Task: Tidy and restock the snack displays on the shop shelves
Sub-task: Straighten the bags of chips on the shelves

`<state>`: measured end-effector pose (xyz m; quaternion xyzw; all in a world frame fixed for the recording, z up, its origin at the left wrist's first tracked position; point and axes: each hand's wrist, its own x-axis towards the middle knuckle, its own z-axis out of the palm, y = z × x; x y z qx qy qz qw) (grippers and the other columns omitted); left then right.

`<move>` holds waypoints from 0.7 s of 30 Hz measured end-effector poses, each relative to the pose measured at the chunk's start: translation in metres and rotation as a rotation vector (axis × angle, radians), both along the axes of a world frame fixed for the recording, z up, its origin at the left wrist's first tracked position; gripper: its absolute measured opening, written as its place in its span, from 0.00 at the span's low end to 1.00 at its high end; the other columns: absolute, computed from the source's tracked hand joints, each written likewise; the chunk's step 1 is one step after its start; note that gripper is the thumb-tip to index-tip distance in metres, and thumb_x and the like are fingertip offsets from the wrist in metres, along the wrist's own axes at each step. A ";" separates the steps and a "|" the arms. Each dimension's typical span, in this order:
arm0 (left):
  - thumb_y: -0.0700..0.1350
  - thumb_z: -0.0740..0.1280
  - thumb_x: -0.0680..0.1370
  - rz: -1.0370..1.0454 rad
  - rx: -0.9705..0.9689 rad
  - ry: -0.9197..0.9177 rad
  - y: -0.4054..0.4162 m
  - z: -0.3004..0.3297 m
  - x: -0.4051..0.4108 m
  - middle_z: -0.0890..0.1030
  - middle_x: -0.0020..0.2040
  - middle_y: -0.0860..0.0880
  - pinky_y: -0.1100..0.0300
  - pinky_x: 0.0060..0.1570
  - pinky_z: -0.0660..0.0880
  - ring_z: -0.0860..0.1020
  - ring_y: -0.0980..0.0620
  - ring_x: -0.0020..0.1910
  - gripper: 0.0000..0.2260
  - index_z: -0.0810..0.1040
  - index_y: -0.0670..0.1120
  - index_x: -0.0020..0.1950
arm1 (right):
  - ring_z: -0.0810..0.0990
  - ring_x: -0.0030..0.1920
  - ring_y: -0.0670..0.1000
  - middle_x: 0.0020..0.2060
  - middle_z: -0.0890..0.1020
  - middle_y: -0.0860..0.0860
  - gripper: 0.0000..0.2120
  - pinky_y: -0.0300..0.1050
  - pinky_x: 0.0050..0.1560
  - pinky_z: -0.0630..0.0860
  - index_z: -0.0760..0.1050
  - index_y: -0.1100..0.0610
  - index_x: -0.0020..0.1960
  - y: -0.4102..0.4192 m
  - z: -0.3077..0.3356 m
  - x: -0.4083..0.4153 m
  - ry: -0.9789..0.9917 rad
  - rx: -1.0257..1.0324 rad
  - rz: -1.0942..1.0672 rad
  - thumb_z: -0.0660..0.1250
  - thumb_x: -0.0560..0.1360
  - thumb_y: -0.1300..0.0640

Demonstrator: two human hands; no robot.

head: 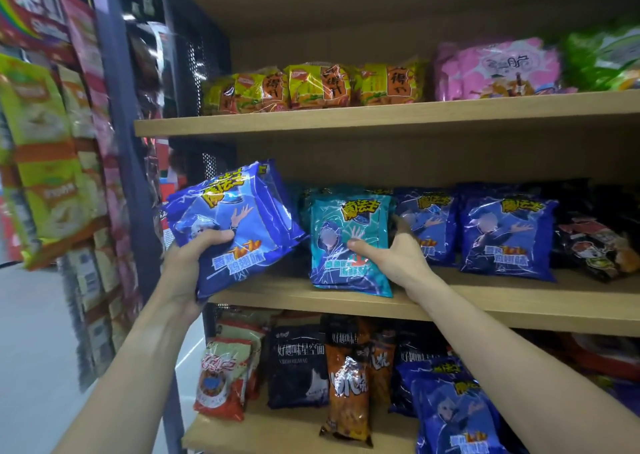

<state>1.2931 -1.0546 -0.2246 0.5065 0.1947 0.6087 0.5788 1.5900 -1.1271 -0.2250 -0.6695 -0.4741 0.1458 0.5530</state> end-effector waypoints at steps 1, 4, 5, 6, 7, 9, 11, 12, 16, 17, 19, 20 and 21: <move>0.40 0.74 0.68 -0.020 0.015 0.003 -0.005 0.004 0.005 0.86 0.56 0.41 0.46 0.41 0.84 0.86 0.41 0.47 0.19 0.82 0.47 0.58 | 0.85 0.45 0.51 0.44 0.86 0.50 0.26 0.56 0.52 0.82 0.75 0.53 0.45 -0.005 0.001 -0.002 -0.059 0.011 -0.010 0.80 0.62 0.35; 0.37 0.74 0.70 -0.052 0.059 0.025 -0.022 0.015 0.026 0.86 0.52 0.41 0.50 0.37 0.84 0.86 0.42 0.42 0.16 0.81 0.45 0.57 | 0.85 0.45 0.52 0.44 0.86 0.51 0.24 0.55 0.50 0.82 0.73 0.52 0.43 -0.015 -0.002 -0.001 -0.185 0.081 -0.042 0.78 0.66 0.36; 0.37 0.74 0.70 -0.060 0.079 0.031 -0.027 0.019 0.034 0.86 0.51 0.41 0.50 0.36 0.83 0.87 0.43 0.41 0.17 0.80 0.44 0.57 | 0.84 0.46 0.51 0.45 0.86 0.49 0.26 0.55 0.50 0.82 0.75 0.51 0.48 -0.016 -0.004 0.002 -0.204 0.103 -0.047 0.77 0.65 0.33; 0.37 0.75 0.68 -0.071 0.104 0.034 -0.032 0.022 0.043 0.86 0.50 0.42 0.51 0.35 0.83 0.87 0.43 0.41 0.19 0.80 0.44 0.58 | 0.84 0.46 0.49 0.46 0.86 0.47 0.32 0.54 0.50 0.82 0.74 0.50 0.55 -0.017 -0.006 0.003 -0.215 0.110 -0.048 0.77 0.62 0.30; 0.37 0.75 0.67 -0.082 0.121 0.030 -0.036 0.025 0.051 0.87 0.49 0.42 0.51 0.36 0.83 0.87 0.43 0.42 0.20 0.80 0.43 0.59 | 0.84 0.47 0.47 0.46 0.85 0.45 0.38 0.53 0.50 0.82 0.72 0.50 0.61 -0.017 -0.008 0.005 -0.222 0.111 -0.048 0.76 0.60 0.27; 0.38 0.74 0.67 -0.100 0.133 0.014 -0.042 0.029 0.067 0.87 0.49 0.42 0.51 0.37 0.83 0.87 0.42 0.42 0.20 0.80 0.43 0.59 | 0.83 0.47 0.45 0.47 0.84 0.43 0.45 0.49 0.47 0.81 0.70 0.49 0.66 -0.018 -0.010 0.009 -0.236 0.105 -0.063 0.74 0.58 0.23; 0.35 0.74 0.70 -0.104 0.129 0.008 -0.045 0.029 0.082 0.87 0.47 0.43 0.52 0.36 0.82 0.87 0.43 0.41 0.16 0.79 0.43 0.56 | 0.82 0.49 0.47 0.48 0.83 0.44 0.47 0.49 0.48 0.80 0.69 0.50 0.67 -0.021 -0.011 0.009 -0.257 0.121 -0.081 0.72 0.58 0.22; 0.34 0.74 0.71 -0.097 0.121 -0.002 -0.045 0.028 0.089 0.86 0.46 0.43 0.52 0.36 0.82 0.86 0.44 0.41 0.15 0.79 0.43 0.56 | 0.81 0.50 0.48 0.50 0.82 0.45 0.47 0.51 0.49 0.79 0.68 0.50 0.67 -0.022 -0.012 0.009 -0.281 0.120 -0.106 0.71 0.59 0.22; 0.38 0.75 0.68 -0.114 0.091 -0.065 -0.047 0.021 0.111 0.85 0.53 0.40 0.49 0.41 0.83 0.86 0.41 0.46 0.23 0.78 0.40 0.63 | 0.76 0.50 0.53 0.50 0.77 0.50 0.43 0.51 0.47 0.75 0.66 0.52 0.60 -0.028 -0.014 0.003 -0.377 0.084 -0.266 0.69 0.60 0.22; 0.38 0.75 0.68 -0.135 0.082 -0.088 -0.046 0.019 0.116 0.85 0.55 0.40 0.48 0.43 0.83 0.85 0.40 0.48 0.25 0.78 0.40 0.65 | 0.76 0.49 0.55 0.50 0.76 0.52 0.39 0.51 0.46 0.74 0.65 0.52 0.58 -0.028 -0.013 0.003 -0.406 0.091 -0.326 0.71 0.63 0.25; 0.41 0.77 0.66 -0.195 0.053 -0.109 -0.047 0.016 0.124 0.84 0.58 0.39 0.45 0.48 0.83 0.85 0.39 0.52 0.27 0.79 0.41 0.65 | 0.79 0.49 0.60 0.49 0.79 0.55 0.31 0.52 0.45 0.75 0.69 0.56 0.56 -0.026 -0.010 0.004 -0.423 0.096 -0.386 0.75 0.68 0.34; 0.43 0.78 0.65 -0.232 0.036 -0.100 -0.047 0.015 0.129 0.84 0.60 0.39 0.43 0.51 0.82 0.85 0.38 0.54 0.27 0.80 0.42 0.64 | 0.80 0.49 0.62 0.48 0.82 0.57 0.27 0.53 0.45 0.77 0.73 0.58 0.54 -0.025 -0.008 0.005 -0.379 0.088 -0.369 0.76 0.69 0.39; 0.44 0.78 0.65 -0.259 0.020 -0.082 -0.049 0.013 0.133 0.84 0.60 0.38 0.42 0.53 0.82 0.84 0.38 0.54 0.27 0.80 0.42 0.64 | 0.81 0.50 0.63 0.48 0.84 0.58 0.23 0.55 0.46 0.78 0.77 0.60 0.52 -0.022 -0.009 0.010 -0.311 0.089 -0.340 0.77 0.70 0.43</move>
